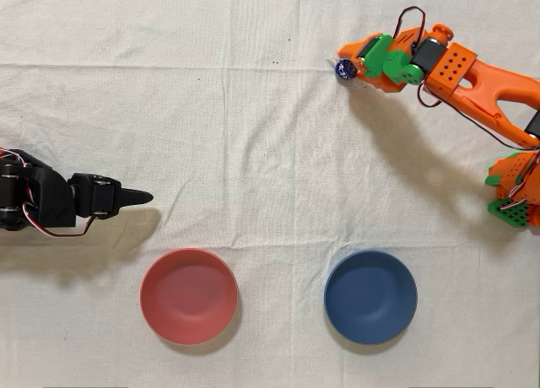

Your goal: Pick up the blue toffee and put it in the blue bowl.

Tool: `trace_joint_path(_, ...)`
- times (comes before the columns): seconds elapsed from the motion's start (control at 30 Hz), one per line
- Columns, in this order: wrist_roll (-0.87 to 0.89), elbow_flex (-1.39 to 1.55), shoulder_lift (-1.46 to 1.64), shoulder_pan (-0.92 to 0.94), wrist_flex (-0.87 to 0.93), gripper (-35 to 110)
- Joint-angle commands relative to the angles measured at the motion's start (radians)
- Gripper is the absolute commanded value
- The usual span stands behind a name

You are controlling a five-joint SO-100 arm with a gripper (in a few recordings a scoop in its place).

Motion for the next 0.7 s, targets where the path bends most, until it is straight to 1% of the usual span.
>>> trace_joint_path(0.0, 0.012, -0.011, 0.037, -0.002, 0.000, 31)
trace_joint_path(0.3, -0.006, 0.009, 0.034, -0.005, -0.015, 31)
trace_joint_path(0.33, -0.011, 0.014, 0.034, -0.005, -0.018, 30)
trace_joint_path(0.5, -0.017, 0.012, 0.031, 0.003, -0.026, 12)
trace_joint_path(0.53, -0.018, 0.008, 0.029, 0.003, -0.026, 12)
trace_joint_path(0.6, -0.025, 0.005, 0.029, 0.002, -0.026, 13)
trace_joint_path(0.67, -0.031, 0.005, 0.035, 0.000, -0.021, 19)
